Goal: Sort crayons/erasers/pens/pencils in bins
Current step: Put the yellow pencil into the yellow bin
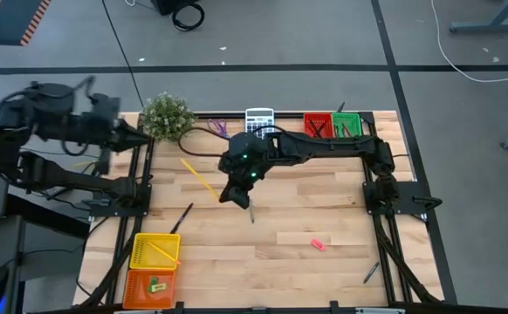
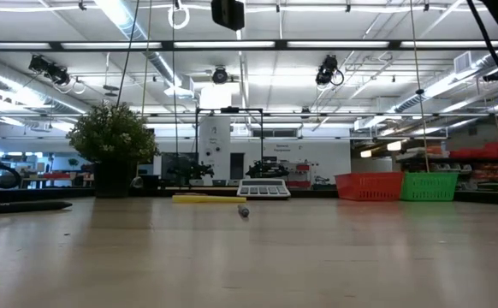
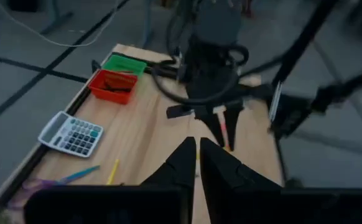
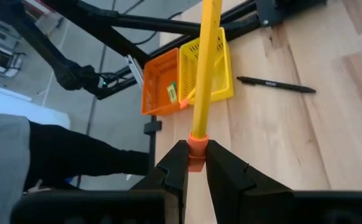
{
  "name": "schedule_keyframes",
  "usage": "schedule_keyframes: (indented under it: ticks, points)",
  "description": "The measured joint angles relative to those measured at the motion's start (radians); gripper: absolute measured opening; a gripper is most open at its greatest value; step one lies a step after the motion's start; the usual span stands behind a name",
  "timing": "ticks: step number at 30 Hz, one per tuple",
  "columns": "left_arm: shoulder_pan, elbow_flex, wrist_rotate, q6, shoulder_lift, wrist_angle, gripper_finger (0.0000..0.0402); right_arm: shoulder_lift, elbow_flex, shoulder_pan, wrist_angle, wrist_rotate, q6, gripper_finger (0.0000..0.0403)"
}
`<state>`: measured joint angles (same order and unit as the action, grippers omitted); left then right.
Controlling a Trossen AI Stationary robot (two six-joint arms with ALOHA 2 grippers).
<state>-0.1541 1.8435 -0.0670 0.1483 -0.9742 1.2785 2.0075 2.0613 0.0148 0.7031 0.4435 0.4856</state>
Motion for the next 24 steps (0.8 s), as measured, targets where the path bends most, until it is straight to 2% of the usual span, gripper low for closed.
schedule_keyframes:
  ticks: [4,8,13,17,24]
  points:
    - [0.044,-0.002,-0.010,-0.201,-0.075,0.000,0.0059,0.000,0.000,-0.009,0.007,0.040,0.055,0.0055]
    - [0.099,-0.003,0.023,-0.439,-0.138,-0.005,0.0103,0.000,0.000,-0.027,0.015,0.075,0.134,0.0055]
    - [0.194,-0.003,0.153,-0.652,-0.202,-0.002,0.0159,0.000,0.000,-0.055,0.014,0.090,0.256,0.0055]
    - [0.258,-0.002,0.254,-0.739,-0.237,-0.002,0.0181,0.000,0.000,-0.080,0.011,0.096,0.346,0.0055]
    - [0.333,-0.002,0.266,-0.818,-0.323,0.047,0.0178,0.001,-0.001,-0.109,-0.096,0.210,0.461,0.0055]
